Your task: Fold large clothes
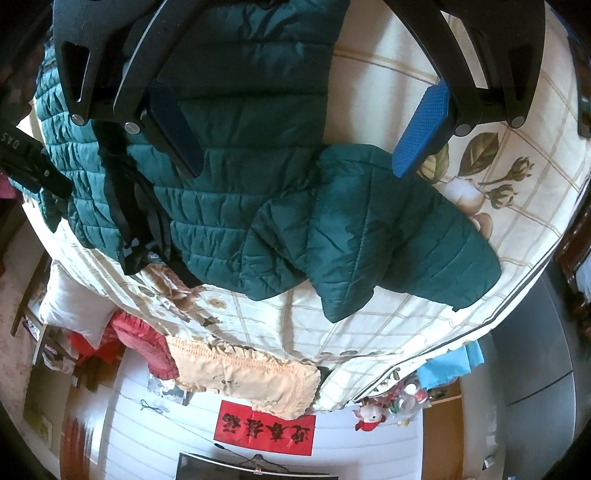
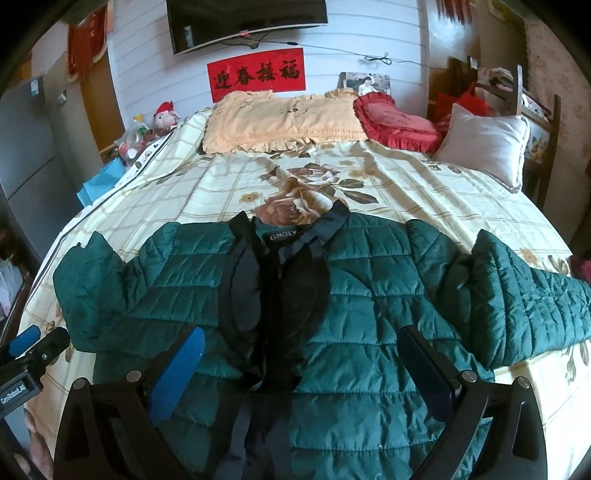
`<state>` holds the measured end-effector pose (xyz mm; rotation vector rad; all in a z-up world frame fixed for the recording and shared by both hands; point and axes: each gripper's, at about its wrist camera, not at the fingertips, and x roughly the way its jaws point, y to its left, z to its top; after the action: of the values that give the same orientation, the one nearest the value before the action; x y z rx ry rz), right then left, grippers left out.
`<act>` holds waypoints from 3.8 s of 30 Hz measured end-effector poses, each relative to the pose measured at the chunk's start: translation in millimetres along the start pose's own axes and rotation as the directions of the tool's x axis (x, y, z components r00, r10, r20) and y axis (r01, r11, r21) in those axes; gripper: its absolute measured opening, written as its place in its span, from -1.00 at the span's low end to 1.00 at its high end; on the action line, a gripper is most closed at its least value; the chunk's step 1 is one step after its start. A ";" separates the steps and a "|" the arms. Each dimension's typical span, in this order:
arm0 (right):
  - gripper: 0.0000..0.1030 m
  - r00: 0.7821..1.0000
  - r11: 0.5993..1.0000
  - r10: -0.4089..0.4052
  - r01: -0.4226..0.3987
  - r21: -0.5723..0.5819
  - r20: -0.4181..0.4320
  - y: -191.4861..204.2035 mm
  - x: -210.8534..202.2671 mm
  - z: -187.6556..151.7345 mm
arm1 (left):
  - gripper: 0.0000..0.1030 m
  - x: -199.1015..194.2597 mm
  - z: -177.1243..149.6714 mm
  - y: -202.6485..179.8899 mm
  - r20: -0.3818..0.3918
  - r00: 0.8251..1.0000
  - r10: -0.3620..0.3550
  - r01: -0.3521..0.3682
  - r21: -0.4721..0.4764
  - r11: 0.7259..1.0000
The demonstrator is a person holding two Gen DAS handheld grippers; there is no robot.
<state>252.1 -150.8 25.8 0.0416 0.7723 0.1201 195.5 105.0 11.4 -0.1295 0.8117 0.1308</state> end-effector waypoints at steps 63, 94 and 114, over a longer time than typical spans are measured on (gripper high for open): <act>1.00 0.975 0.983 0.162 -0.173 -0.062 -0.150 50.4 32.1 -42.1 | 0.99 138.5 68.2 266.5 -0.133 0.944 0.301 -0.327 -0.487 0.810; 1.00 0.980 0.989 0.130 -0.140 -0.057 -0.151 42.2 28.8 -43.7 | -0.74 79.4 73.8 244.7 0.062 0.988 0.140 -0.101 -0.425 0.900; 1.00 0.990 0.994 0.105 -0.106 -0.007 -0.094 -2.5 -19.2 -53.7 | -0.79 -40.3 83.6 93.9 0.220 0.966 -0.138 0.173 -0.149 0.973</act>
<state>201.2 -156.0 0.5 0.0654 0.8628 0.2282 212.1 208.5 91.6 -0.3328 0.5777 0.0616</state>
